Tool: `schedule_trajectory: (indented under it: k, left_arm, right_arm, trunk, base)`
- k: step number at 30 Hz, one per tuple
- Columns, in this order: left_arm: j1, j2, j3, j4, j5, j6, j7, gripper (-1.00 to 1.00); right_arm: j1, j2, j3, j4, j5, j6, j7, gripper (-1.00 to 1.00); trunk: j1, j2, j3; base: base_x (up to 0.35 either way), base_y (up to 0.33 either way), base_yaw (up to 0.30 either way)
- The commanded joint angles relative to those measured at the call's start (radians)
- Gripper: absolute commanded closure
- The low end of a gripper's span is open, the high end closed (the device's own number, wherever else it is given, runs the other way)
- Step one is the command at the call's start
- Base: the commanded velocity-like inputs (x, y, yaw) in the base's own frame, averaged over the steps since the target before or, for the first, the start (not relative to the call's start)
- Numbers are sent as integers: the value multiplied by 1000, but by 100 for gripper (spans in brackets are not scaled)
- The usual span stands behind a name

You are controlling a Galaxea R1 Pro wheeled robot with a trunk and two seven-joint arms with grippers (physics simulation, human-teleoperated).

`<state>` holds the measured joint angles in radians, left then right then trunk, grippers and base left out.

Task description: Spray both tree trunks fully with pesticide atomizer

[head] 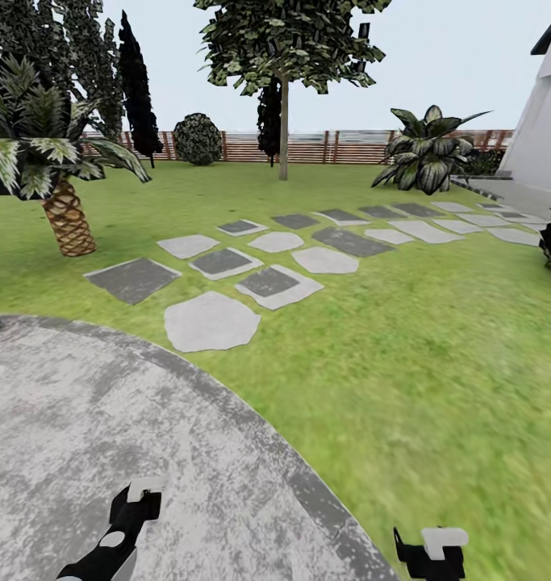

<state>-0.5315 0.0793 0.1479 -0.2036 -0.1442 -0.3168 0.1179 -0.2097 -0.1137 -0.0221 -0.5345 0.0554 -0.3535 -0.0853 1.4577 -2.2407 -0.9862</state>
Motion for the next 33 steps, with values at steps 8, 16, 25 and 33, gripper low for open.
schedule_trajectory:
  k: [8, 16, 25, 33]
  left_arm:
    - [-1, -1, 5, 1, -11, -4, 3, 100]
    - [-1, -1, 5, 1, -11, -5, 3, 100]
    - [-1, -1, 5, 1, -11, -5, 3, 100]
    - [-1, -1, 5, 1, -11, -5, 3, 100]
  right_arm:
    - [0, 0, -1, 1, 6, -2, -4, -100]
    - [0, 0, -1, 1, 6, -2, -4, -100]
    - [-1, 0, -1, 1, 6, -2, -4, -100]
    - [-1, 0, -1, 1, 6, -2, -4, -100]
  trunk:
    - [0, 0, -1]
    - [0, 0, -1]
    - [0, 0, -1]
    - [0, 0, -1]
  base:
    - [339, 0, 0]
    - [339, 0, 0]
    - [339, 0, 0]
    - [339, 0, 0]
